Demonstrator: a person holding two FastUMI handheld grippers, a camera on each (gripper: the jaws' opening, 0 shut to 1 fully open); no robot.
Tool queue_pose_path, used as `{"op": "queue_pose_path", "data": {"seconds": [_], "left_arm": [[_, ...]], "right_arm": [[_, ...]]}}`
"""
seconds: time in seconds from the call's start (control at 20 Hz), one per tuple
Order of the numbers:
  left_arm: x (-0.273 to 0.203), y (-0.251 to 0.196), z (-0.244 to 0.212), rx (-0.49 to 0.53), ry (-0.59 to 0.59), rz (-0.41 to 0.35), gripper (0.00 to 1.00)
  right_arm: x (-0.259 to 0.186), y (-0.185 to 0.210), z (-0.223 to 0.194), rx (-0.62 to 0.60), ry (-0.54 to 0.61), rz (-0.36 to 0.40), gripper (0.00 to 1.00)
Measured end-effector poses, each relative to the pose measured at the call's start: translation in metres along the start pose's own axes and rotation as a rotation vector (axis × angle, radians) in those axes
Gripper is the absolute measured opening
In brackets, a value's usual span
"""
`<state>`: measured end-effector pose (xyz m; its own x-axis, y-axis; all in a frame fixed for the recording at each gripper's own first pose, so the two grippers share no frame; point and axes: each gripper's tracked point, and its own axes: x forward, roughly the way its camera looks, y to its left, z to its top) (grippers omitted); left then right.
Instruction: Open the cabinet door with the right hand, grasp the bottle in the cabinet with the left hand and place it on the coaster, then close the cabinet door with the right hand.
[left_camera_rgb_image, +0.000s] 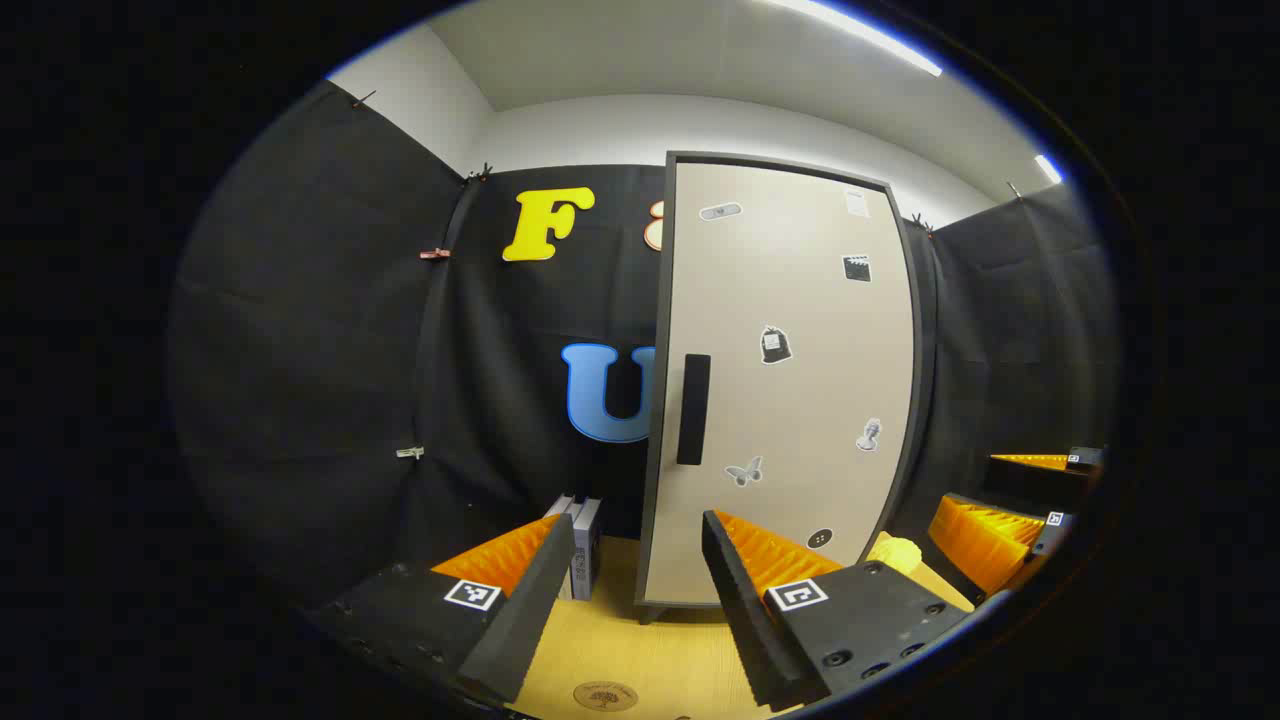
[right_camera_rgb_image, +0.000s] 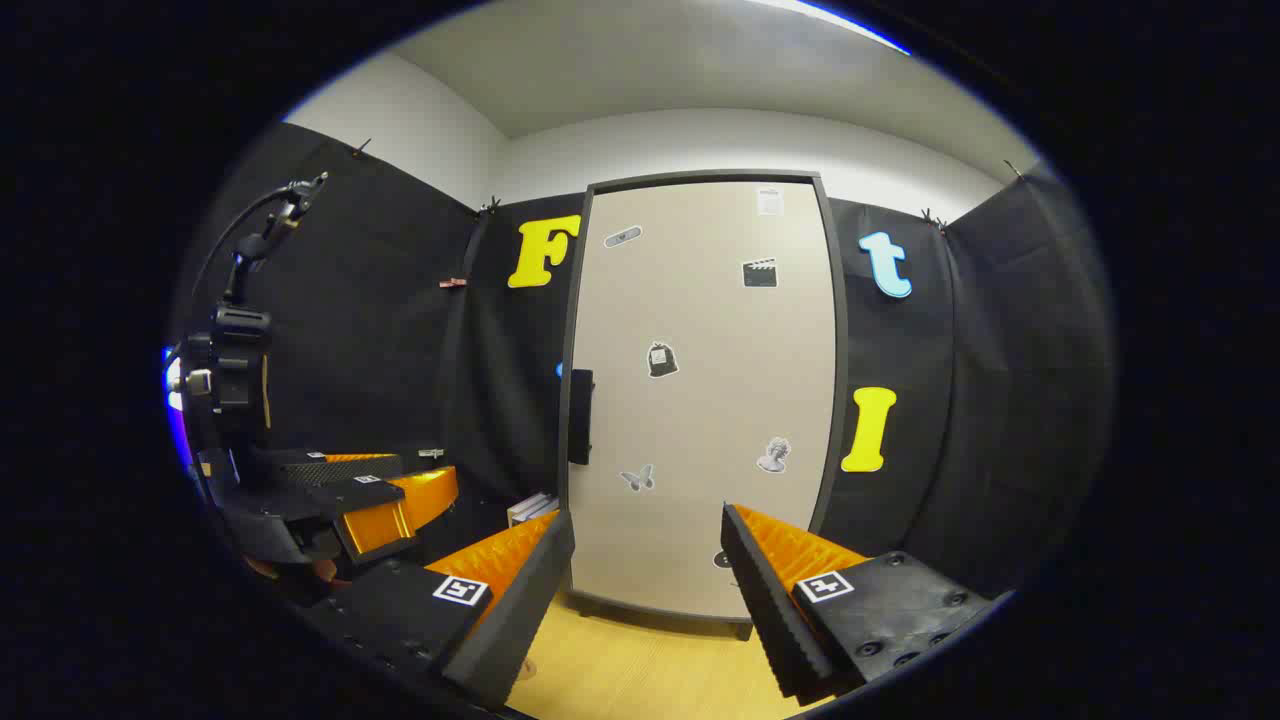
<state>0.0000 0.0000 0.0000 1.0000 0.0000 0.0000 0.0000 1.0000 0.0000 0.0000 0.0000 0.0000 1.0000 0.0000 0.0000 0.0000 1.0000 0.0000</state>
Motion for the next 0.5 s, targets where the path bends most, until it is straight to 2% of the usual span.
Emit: {"op": "queue_pose_path", "data": {"seconds": [0.25, 0.45, 0.5], "left_arm": [[0.000, 0.018, 0.008, 0.030, -0.018, -0.016, 0.82], [0.008, 0.026, 0.014, 0.073, -0.030, -0.082, 0.82], [0.011, 0.028, 0.014, 0.078, -0.033, -0.098, 0.78]], "right_arm": [[0.003, 0.012, -0.002, 0.037, 0.006, -0.033, 0.96], [0.005, 0.025, -0.004, 0.034, 0.013, -0.097, 0.96], [0.006, 0.029, -0.002, 0.031, 0.008, -0.113, 0.96]]}}
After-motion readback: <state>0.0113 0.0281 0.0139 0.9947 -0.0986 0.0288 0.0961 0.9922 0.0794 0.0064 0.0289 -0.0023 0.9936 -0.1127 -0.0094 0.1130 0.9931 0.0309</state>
